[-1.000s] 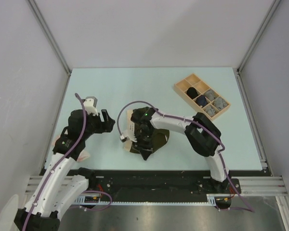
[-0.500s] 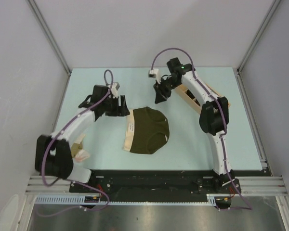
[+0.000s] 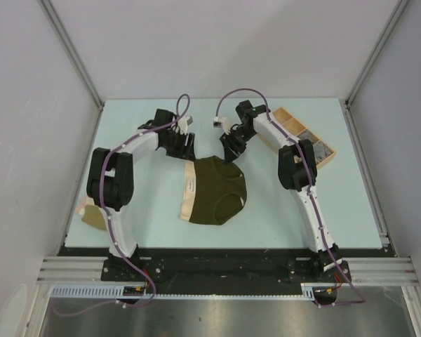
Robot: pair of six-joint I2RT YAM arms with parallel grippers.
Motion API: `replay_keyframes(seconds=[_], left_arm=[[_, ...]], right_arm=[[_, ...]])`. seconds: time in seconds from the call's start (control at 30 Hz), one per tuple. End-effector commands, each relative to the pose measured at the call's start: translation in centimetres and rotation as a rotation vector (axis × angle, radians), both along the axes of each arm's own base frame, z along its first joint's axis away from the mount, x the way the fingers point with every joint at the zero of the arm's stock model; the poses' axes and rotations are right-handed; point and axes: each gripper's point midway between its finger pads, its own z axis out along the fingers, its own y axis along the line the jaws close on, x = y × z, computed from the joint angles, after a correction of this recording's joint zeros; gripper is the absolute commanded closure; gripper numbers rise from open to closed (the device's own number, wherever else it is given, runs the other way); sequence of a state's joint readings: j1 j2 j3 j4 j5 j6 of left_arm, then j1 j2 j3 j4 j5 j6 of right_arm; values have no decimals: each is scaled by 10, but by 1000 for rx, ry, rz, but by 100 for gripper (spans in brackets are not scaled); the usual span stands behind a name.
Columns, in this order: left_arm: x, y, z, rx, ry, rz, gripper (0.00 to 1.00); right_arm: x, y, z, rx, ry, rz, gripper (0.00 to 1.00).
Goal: Roll the underwear
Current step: Fold the underwear at the center of the board.
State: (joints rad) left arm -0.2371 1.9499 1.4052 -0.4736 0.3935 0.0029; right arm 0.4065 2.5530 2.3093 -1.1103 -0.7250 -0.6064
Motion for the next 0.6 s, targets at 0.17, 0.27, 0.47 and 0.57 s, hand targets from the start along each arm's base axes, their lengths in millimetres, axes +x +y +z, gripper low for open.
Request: replay_keyframes(seconds=[0.17, 0.27, 0.47, 0.57], left_arm=[[12, -7, -12, -24, -10, -170, 41], [18, 0, -14, -6, -15, -156, 41], [16, 3, -23, -27, 25, -173, 42], [18, 2, -24, -27, 22, -175, 42]], right_arm=[[13, 12, 17, 60, -29, -43, 54], [19, 16, 16, 78, -29, -61, 53], [20, 24, 8, 85, -14, -64, 53], [21, 28, 4, 88, -18, -64, 53]])
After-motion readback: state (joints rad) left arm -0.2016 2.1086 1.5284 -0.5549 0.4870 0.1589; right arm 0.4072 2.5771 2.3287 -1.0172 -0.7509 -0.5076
